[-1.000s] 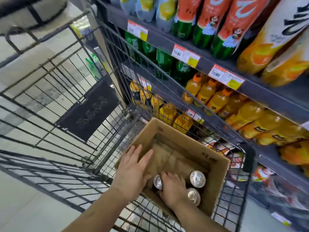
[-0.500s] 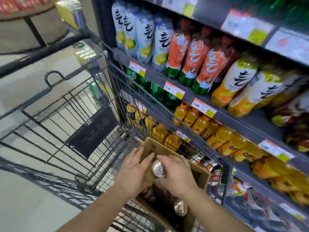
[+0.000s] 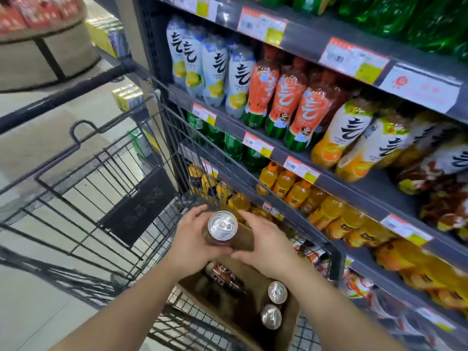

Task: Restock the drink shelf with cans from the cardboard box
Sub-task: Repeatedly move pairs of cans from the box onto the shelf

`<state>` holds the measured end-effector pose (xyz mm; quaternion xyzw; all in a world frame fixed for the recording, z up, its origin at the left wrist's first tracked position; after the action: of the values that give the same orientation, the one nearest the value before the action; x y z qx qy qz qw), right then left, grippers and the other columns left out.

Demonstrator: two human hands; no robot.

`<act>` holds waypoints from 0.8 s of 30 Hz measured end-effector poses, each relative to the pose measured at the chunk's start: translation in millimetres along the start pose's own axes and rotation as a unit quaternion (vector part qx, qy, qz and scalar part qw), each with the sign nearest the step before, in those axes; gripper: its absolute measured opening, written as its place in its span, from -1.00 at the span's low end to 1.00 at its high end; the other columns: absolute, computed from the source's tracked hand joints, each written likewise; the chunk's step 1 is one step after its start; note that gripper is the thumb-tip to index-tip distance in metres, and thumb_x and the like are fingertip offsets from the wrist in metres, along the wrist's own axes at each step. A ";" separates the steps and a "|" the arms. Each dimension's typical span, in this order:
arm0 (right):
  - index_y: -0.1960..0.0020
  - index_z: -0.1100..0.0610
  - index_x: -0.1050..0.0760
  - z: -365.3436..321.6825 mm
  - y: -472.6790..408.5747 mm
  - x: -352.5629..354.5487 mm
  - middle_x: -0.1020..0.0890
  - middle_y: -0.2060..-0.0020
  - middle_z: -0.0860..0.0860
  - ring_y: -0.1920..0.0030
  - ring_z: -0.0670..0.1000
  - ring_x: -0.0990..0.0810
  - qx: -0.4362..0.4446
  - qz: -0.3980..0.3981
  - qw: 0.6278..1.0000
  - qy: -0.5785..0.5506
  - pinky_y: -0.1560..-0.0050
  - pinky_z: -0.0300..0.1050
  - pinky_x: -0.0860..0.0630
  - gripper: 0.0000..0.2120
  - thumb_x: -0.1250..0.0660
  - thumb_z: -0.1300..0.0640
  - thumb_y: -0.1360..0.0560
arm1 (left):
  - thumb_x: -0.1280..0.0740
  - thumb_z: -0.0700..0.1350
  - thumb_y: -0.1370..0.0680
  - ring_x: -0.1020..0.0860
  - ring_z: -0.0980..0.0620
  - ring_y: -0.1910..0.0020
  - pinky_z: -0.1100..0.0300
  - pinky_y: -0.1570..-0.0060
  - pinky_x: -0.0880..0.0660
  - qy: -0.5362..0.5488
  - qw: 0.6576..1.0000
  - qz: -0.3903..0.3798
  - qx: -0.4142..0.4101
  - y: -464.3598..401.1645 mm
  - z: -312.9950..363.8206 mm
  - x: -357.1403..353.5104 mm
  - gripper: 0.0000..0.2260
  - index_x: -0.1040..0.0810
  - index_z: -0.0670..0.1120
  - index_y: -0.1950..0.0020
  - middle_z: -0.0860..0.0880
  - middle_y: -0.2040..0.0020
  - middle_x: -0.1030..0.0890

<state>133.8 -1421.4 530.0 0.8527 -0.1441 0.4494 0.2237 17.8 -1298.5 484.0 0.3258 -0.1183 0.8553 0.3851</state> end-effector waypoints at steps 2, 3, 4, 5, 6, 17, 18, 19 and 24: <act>-0.51 -0.10 -0.17 27.6 -9.8 -35.8 -0.44 -0.39 -0.05 -0.39 0.04 -0.40 -0.041 -0.017 0.999 0.010 -0.38 -0.01 -0.37 -0.22 -0.47 -0.13 -0.40 | -0.50 0.36 -0.07 -0.22 0.06 -0.44 -0.08 -0.45 -0.19 0.013 0.999 -0.003 0.029 3.6 -13.9 1.4 -0.22 -0.51 0.19 -0.26 0.09 -0.39 -0.36; -0.50 -0.10 -0.19 40.8 -13.9 -54.9 -0.46 -0.37 -0.05 -0.37 0.04 -0.43 -0.058 -0.026 0.998 0.015 -0.36 -0.02 -0.39 -0.26 -0.45 -0.13 -0.42 | -0.51 0.35 -0.06 -0.21 0.06 -0.45 -0.08 -0.46 -0.18 0.028 0.999 -0.010 0.042 5.5 -19.3 1.3 -0.24 -0.50 0.23 -0.24 0.10 -0.40 -0.32; -0.49 -0.10 -0.21 53.6 -17.6 -74.6 -0.47 -0.35 -0.05 -0.36 0.05 -0.44 -0.077 -0.040 0.996 0.022 -0.35 -0.02 -0.40 -0.29 -0.43 -0.12 -0.43 | -0.53 0.32 -0.07 -0.20 0.06 -0.45 -0.08 -0.46 -0.16 0.042 0.998 -0.016 0.049 7.5 -23.8 0.8 -0.29 -0.48 0.29 -0.20 0.12 -0.40 -0.29; -0.49 -0.09 -0.20 65.1 -20.7 -94.2 -0.47 -0.34 -0.03 -0.36 0.05 -0.43 -0.094 -0.062 0.993 0.031 -0.35 -0.03 -0.39 -0.30 -0.42 -0.10 -0.44 | -0.57 0.28 -0.08 -0.19 0.06 -0.45 -0.06 -0.47 -0.14 0.052 0.997 -0.023 0.055 9.4 -28.3 0.0 -0.34 -0.46 0.35 -0.15 0.14 -0.39 -0.27; -0.49 -0.08 -0.19 76.1 -24.2 -111.8 -0.45 -0.35 -0.02 -0.36 0.06 -0.42 -0.109 -0.082 0.990 0.040 -0.35 -0.03 -0.38 -0.30 -0.42 -0.09 -0.44 | -0.60 0.24 -0.10 -0.19 0.07 -0.44 -0.04 -0.47 -0.13 0.060 0.996 -0.026 0.060 10.6 -33.0 -0.7 -0.37 -0.43 0.39 -0.10 0.16 -0.38 -0.26; -0.50 -0.01 -0.18 143.1 -64.9 -242.6 -0.47 -0.33 0.10 -0.32 0.15 -0.43 -0.169 -0.173 0.969 0.040 -0.31 -0.03 -0.38 -0.36 -0.30 -0.11 -0.50 | -0.63 0.22 0.00 -0.39 0.32 -0.23 0.22 -0.29 -0.29 0.128 0.986 0.028 0.104 21.8 -67.1 -5.0 -0.31 -0.32 0.69 0.09 0.29 -0.25 -0.40; -0.49 0.01 -0.19 146.5 -66.8 -253.8 -0.47 -0.34 0.12 -0.33 0.16 -0.43 -0.172 -0.185 0.967 0.034 -0.33 -0.03 -0.36 -0.37 -0.31 -0.09 -0.49 | -0.63 0.22 0.00 -0.41 0.30 -0.23 0.22 -0.29 -0.30 0.125 0.985 0.027 0.114 23.1 -71.6 -6.7 -0.31 -0.32 0.68 0.08 0.27 -0.25 -0.43; -0.49 0.03 -0.20 148.9 -68.1 -263.2 -0.44 -0.37 0.13 -0.36 0.16 -0.40 -0.176 -0.195 0.964 0.033 -0.36 -0.05 -0.32 -0.35 -0.33 -0.10 -0.48 | -0.62 0.26 0.01 -0.43 0.27 -0.23 0.21 -0.29 -0.32 0.121 0.985 0.023 0.119 24.0 -75.8 -8.3 -0.30 -0.33 0.66 0.04 0.24 -0.25 -0.45; -0.45 0.10 -0.26 153.5 -71.6 -299.2 -0.39 -0.39 0.10 -0.39 0.12 -0.39 -0.202 -0.243 0.949 0.022 -0.36 -0.13 -0.31 -0.31 -0.45 -0.05 -0.42 | -0.52 0.40 0.10 -0.46 0.28 -0.23 0.21 -0.27 -0.36 0.108 0.987 0.025 0.119 23.9 -81.2 -9.5 -0.28 -0.34 0.63 0.00 0.23 -0.25 -0.47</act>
<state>107.7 -1425.0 187.3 0.7889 -0.0150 0.3616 0.4966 -33.0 -1283.3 417.3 0.2720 0.0186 0.9026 0.3330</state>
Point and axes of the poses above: each hand's wrist, its own y-axis away from the middle knuckle, its own x-axis out of the back of the hand, z = x × y, the point moved 7 cm from there along -y, towards the middle knuckle
